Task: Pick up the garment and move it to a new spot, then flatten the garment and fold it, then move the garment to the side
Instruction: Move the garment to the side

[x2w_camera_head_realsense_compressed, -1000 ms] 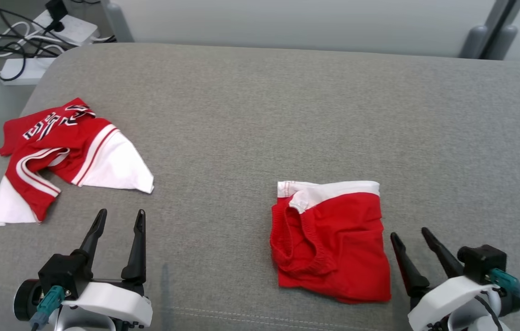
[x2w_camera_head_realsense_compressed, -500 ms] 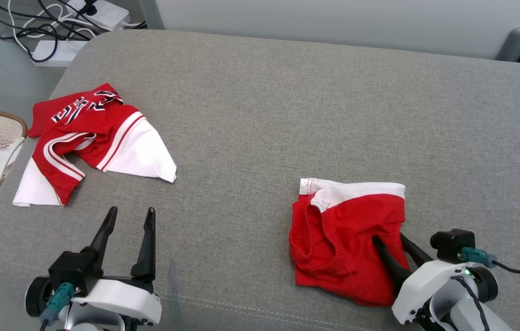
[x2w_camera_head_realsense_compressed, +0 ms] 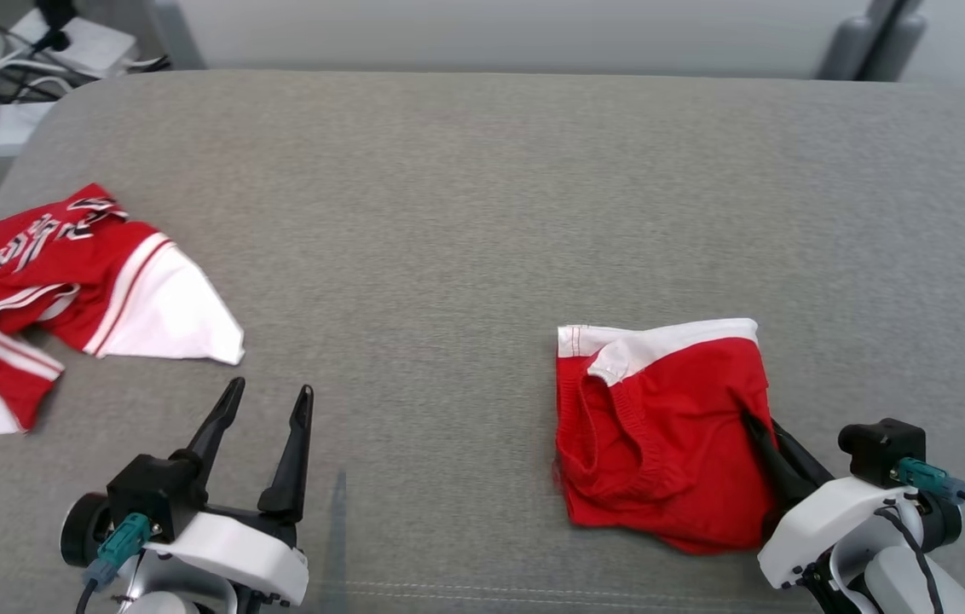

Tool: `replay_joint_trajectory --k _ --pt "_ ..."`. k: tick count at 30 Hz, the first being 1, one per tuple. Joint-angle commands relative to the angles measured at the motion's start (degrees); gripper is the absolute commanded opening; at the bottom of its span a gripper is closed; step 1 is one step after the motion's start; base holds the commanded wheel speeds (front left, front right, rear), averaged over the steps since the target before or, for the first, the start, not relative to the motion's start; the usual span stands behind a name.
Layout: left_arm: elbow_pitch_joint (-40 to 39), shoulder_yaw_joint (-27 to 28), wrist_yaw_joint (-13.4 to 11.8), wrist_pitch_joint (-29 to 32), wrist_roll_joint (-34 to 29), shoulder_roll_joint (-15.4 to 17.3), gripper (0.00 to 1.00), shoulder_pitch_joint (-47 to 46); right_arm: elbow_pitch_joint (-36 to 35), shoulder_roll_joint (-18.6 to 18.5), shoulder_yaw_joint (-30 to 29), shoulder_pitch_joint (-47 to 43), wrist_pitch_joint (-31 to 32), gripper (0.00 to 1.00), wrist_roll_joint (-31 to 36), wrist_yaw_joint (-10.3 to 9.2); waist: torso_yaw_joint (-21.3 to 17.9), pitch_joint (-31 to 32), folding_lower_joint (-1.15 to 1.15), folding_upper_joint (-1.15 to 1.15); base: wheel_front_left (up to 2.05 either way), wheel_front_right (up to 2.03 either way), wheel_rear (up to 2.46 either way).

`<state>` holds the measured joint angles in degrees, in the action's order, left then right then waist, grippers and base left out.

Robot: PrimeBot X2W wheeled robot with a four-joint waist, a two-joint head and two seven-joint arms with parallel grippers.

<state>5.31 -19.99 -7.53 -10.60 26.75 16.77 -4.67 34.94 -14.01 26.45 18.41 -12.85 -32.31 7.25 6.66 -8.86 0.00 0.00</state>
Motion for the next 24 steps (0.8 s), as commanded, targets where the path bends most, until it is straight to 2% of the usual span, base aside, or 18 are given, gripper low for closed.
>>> replay_joint_trajectory --k 1,13,18,24 --pt "-2.1 1.5 0.6 0.1 -0.7 1.6 1.0 -3.6 -1.2 -0.6 0.1 -0.4 -1.4 0.0 0.4 0.24 -3.3 -0.3 0.0 0.0 0.0 0.0 0.0" --pt "-5.7 -0.4 1.9 2.7 -2.5 4.2 1.0 -6.0 -2.5 0.7 -1.5 0.5 -2.1 0.0 2.8 0.24 -16.1 -2.7 0.0 0.0 0.0 0.0 0.0" --pt "-7.3 -0.7 2.0 3.5 -3.2 5.1 1.0 -7.1 -2.3 0.3 -0.3 6.2 -2.1 0.0 4.2 0.24 -19.0 -4.5 0.0 0.0 0.0 0.0 0.0" --pt "-9.2 -1.2 2.3 4.5 -4.0 5.9 1.0 -9.3 0.5 -1.2 1.6 18.4 -2.1 0.0 5.2 0.24 -20.1 -8.0 0.0 0.0 0.0 0.0 0.0"
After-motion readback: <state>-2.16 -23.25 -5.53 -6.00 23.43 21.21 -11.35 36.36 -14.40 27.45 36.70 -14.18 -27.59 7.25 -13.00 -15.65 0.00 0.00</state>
